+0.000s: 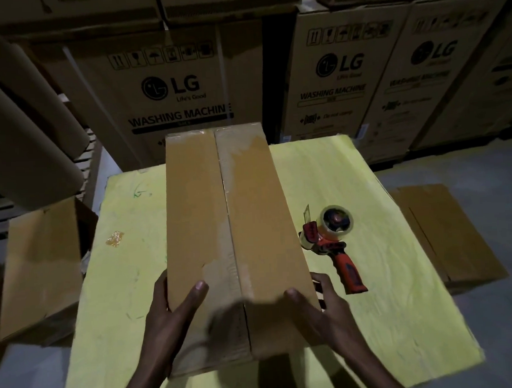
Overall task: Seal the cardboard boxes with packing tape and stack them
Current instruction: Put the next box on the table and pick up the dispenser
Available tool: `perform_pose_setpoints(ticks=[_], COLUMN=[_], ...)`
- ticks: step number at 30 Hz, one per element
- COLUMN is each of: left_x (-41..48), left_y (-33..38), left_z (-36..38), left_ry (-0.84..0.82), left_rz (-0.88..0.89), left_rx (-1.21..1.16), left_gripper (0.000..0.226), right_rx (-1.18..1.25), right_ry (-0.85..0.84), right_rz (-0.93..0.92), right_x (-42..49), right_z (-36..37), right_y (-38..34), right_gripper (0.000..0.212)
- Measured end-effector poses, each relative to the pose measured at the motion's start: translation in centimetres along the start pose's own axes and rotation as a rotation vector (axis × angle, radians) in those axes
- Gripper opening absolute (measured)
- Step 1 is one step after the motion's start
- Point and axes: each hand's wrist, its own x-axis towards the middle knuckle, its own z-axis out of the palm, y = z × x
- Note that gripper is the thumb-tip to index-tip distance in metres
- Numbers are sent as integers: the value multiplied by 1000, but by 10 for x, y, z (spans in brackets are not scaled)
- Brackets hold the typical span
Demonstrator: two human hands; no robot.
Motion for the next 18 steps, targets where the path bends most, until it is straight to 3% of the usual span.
perform_pose_setpoints(ticks=[2,5,8,11,14,18], left_x=[-2,1,9,21,25,19], left_y=[5,21,40,52,57,59], left_z=[0,6,16,24,30,24], left_ry=[5,58,128,166,142,126], left_rz=[-3,53,156,195,216,258], left_rx=[8,65,45,27,43,115], left_gripper=[67,68,69,74,75,75], right_rx=[50,-17,-237,-413,-470,-399], right_ry=[-7,232,404,298,204,258], right_rz=[5,-18,65,229,268,218], right_x=[16,71,125,155,166,170], right_z=[-18,-42,-56,-58,-50,-51], right_y=[0,14,38,56,72,81], right_gripper=[66,43,71,90,68,43])
